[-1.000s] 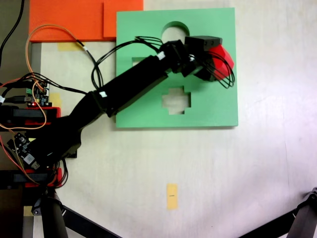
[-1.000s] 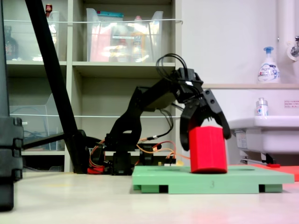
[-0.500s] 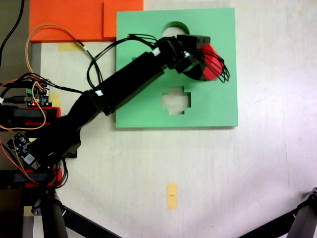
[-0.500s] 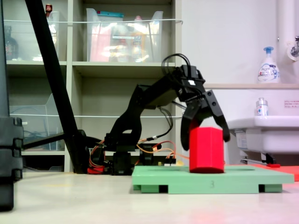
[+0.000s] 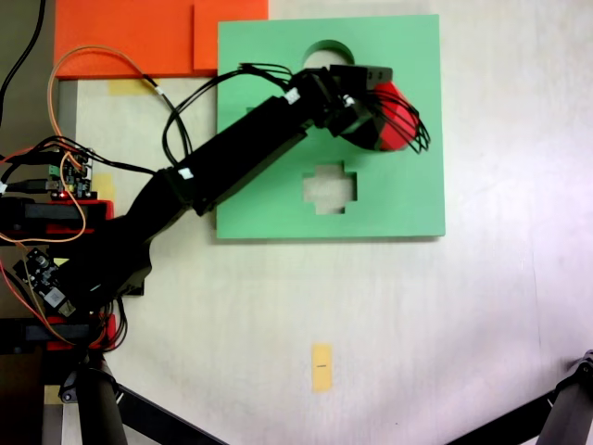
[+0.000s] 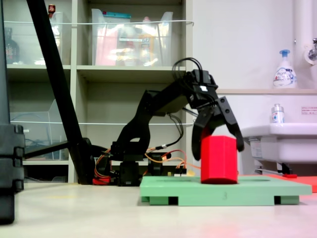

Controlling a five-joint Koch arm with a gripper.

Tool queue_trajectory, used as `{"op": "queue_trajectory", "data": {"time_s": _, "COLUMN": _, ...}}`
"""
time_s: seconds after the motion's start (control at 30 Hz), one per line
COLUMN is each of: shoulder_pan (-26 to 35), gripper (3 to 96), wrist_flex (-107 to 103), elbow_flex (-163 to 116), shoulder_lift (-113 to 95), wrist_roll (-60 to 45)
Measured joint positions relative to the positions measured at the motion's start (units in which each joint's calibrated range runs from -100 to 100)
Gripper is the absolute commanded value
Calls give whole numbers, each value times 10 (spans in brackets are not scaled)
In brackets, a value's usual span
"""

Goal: Put the octagonal pillar block into the corresponding hole

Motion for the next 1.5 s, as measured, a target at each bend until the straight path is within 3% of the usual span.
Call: {"op": "queue_trajectory", "data": {"time_s": 1.5, "shoulder_pan": -13, "gripper": 412, "wrist_flex": 39, "elbow_flex": 25, "shoulder_lift": 114, "wrist_roll": -93}}
